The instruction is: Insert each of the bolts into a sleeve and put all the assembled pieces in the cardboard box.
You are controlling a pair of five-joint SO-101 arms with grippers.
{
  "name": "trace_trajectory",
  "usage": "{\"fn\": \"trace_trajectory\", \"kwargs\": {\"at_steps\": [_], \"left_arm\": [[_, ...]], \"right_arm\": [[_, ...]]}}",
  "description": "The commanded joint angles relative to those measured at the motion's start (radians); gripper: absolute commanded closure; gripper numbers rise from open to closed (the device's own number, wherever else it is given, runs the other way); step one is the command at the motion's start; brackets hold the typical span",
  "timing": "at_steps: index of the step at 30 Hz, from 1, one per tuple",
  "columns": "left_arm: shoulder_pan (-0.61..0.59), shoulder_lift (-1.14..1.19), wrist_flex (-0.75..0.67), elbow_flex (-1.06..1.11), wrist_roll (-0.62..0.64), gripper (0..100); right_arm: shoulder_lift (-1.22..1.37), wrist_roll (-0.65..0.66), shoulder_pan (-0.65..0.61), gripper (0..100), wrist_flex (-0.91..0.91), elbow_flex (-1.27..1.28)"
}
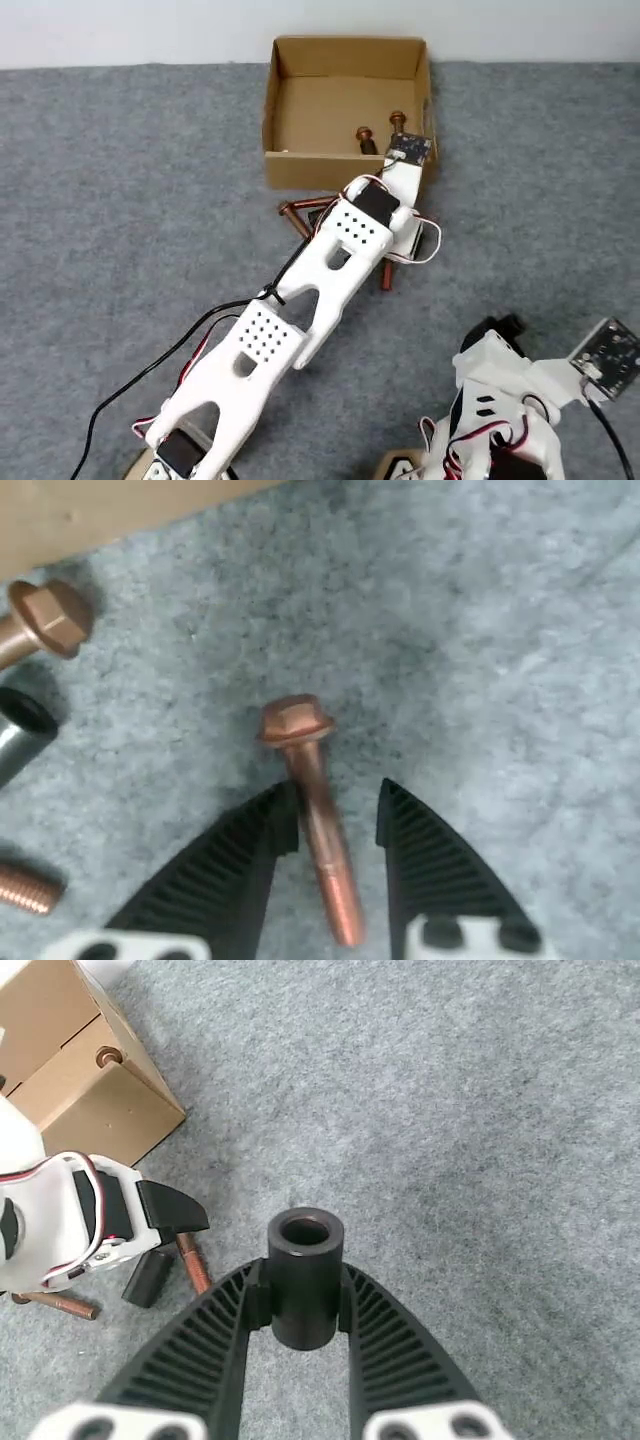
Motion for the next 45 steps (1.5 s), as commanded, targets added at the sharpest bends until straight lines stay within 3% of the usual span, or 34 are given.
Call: {"fn": "trace_trajectory", "kwargs": {"at_steps": [1,4,11,16,24,28,45], "left_arm": [[-0.009,0.032,0.055,-0.113,0.008,89],[-0.008,0.046,0.06,-0.136,0.008,100],[-0.003,0.044,0.081,-0.145,0.008,100],[0.003,-0.018,0.143,-0.314,0.005,100],[0.006,-0.269,0.143,-0.297,-0.002,100],[0.011,-0.391,0.143,-0.297,-0.087,100],[0.075,-0.864,0.144,-0.291,-0.367,100]], "right_arm": [[-0.007,0.009,-0.002,99.1,-0.002,-0.008],[-0.007,0.008,-0.001,99.1,-0.002,-0.008],[-0.007,0.008,-0.001,99.1,-0.002,-0.006],[-0.007,0.009,-0.001,99.1,-0.002,-0.006],[-0.007,0.011,-0.005,99.1,-0.002,-0.011],[-0.005,0.021,-0.008,99.1,-0.001,-0.014],[-0.004,0.12,-0.335,99.1,-0.004,-0.017]]}}
